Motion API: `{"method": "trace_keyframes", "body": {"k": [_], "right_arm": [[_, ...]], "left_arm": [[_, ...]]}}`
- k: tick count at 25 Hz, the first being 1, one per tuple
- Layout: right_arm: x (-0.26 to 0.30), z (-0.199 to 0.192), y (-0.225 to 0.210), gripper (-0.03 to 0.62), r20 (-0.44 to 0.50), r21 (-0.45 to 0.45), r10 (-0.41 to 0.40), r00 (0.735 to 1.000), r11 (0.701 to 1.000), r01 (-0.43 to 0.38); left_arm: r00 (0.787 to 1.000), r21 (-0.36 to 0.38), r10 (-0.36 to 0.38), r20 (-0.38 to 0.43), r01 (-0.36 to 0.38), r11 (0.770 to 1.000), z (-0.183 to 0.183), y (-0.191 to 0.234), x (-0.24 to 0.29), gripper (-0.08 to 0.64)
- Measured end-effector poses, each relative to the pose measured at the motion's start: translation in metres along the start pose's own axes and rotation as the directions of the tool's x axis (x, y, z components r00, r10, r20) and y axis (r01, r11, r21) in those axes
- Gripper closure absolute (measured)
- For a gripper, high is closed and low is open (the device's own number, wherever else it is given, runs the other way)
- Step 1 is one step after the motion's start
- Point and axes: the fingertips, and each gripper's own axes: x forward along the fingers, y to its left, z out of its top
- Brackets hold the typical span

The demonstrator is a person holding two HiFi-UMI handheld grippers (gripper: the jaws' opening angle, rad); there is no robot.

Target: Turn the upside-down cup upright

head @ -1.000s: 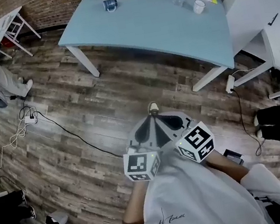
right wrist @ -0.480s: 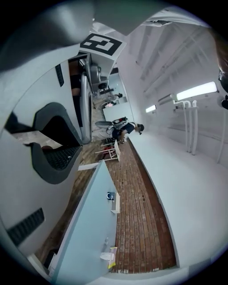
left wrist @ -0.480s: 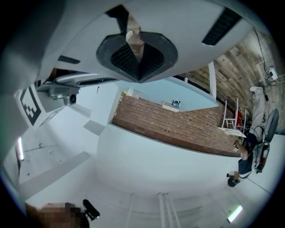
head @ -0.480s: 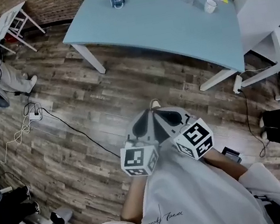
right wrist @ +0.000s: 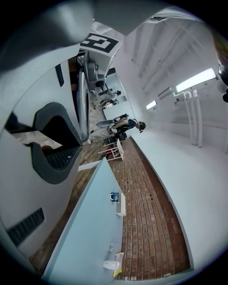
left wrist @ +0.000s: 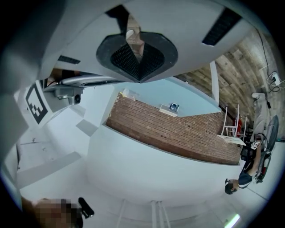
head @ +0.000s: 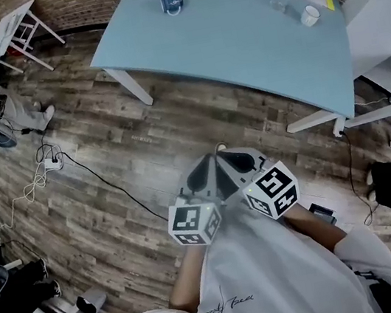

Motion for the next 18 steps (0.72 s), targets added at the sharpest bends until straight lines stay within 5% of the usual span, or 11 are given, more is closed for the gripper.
{"method": "trace_keyframes", "body": {"k": [18], "right_arm": [[0.072, 0.072, -0.117, 0.571, 0.010, 0.017, 0.003, 1.000, 1.000, -0.003]], "left_arm": [[1.000, 0.022, -0.007, -0.030, 0.008, 1.000, 0.067, 0.049, 0.135, 0.552]]}}
